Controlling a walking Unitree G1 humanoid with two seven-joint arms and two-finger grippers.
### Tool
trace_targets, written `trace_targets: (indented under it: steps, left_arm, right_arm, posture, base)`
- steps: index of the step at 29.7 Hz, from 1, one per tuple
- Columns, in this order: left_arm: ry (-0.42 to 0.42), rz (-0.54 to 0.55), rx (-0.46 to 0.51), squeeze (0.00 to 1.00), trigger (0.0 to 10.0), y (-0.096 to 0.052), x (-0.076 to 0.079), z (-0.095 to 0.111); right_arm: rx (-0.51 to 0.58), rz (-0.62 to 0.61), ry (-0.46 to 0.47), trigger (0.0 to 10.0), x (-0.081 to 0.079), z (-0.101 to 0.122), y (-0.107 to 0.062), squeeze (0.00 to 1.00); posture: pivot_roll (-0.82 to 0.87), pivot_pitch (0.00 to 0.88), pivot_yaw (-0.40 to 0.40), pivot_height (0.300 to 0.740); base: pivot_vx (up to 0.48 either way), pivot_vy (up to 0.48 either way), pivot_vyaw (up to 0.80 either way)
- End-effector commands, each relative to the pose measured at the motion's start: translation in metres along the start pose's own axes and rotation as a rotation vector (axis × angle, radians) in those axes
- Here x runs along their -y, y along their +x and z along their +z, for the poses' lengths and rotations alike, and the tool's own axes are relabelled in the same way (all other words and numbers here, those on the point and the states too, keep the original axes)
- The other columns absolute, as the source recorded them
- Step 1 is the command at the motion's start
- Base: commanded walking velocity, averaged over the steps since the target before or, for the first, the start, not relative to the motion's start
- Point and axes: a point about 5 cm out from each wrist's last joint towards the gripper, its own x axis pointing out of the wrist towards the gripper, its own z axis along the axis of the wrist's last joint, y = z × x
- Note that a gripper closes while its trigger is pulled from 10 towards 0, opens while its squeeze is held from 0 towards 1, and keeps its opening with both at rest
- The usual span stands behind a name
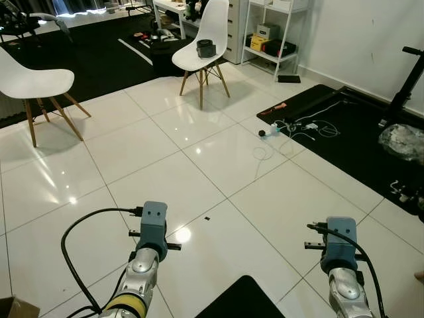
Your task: Restocking fridge
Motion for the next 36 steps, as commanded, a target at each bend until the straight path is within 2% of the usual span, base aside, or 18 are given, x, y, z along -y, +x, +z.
trace_targets:
  steps: [1, 36]
  left_arm:
    - [0.003, -0.010, 0.007, 0.00, 10.0, 0.0012, 0.0036, 0.0016]
    - [-0.003, -0.002, 0.027, 0.00, 10.0, 0.0031, 0.0021, 0.0063]
  right_arm:
    - [0.007, 0.002, -0.003, 10.0, -0.0010, 0.0009, 0.0006, 0.00]
    - [0.034, -0.005, 0.008, 10.0, -0.0012, 0.0073, 0.0037, 0.00]
  posture:
    - [0.01, 0.002, 0.000, 0.740]
    - [0.01, 0.005, 0.000, 0.740]
  base:
    - [0.000, 0.000, 0.00]
    - [0.000, 0.000, 0.00]
